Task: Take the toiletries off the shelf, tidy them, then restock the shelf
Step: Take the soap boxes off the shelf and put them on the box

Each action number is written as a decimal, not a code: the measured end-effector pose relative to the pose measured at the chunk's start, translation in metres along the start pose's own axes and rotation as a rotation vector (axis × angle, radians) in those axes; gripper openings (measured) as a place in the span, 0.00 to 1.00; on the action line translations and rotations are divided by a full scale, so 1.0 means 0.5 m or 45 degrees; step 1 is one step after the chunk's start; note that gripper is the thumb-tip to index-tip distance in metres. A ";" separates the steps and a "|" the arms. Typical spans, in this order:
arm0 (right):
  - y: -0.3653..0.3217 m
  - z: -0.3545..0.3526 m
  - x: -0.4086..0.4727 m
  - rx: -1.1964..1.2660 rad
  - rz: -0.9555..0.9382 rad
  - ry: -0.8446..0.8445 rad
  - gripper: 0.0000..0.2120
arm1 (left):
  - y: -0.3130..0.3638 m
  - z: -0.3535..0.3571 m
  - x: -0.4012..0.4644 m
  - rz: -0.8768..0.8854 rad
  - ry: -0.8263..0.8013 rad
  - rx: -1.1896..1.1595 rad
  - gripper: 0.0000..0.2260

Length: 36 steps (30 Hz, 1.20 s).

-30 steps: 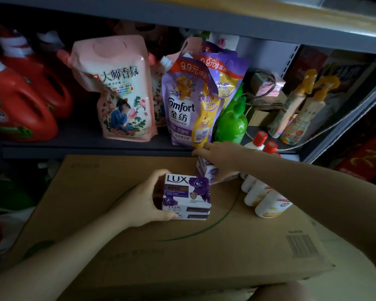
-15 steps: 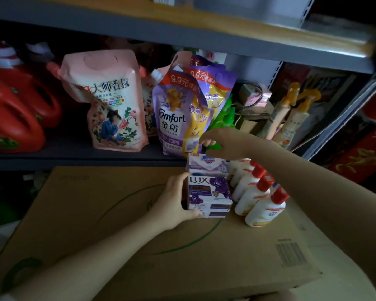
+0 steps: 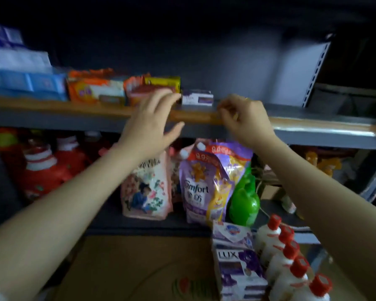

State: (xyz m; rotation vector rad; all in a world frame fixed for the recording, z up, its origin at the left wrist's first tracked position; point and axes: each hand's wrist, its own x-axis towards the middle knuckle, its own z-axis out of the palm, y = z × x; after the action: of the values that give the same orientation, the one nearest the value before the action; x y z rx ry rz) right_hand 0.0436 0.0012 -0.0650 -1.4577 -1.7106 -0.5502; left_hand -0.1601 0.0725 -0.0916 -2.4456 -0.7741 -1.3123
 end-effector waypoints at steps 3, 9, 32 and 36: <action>0.021 0.019 0.092 -0.032 0.102 -0.030 0.10 | -0.058 -0.022 0.090 0.051 -0.067 0.226 0.21; 0.070 0.099 0.216 -0.264 0.271 -0.655 0.21 | -0.100 0.011 0.114 -0.002 -0.302 0.355 0.30; 0.053 0.060 0.196 0.369 0.305 -0.668 0.26 | -0.113 0.005 0.103 0.025 -0.109 0.114 0.23; 0.004 0.005 0.143 1.033 0.285 -0.304 0.20 | -0.087 -0.004 0.116 -0.140 -0.052 -0.249 0.24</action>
State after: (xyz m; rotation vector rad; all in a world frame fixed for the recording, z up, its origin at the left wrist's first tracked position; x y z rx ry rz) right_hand 0.0437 0.0470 -0.0099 -1.1021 -1.6253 0.4261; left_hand -0.1601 0.1265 -0.0433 -2.6220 -0.8377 -1.4438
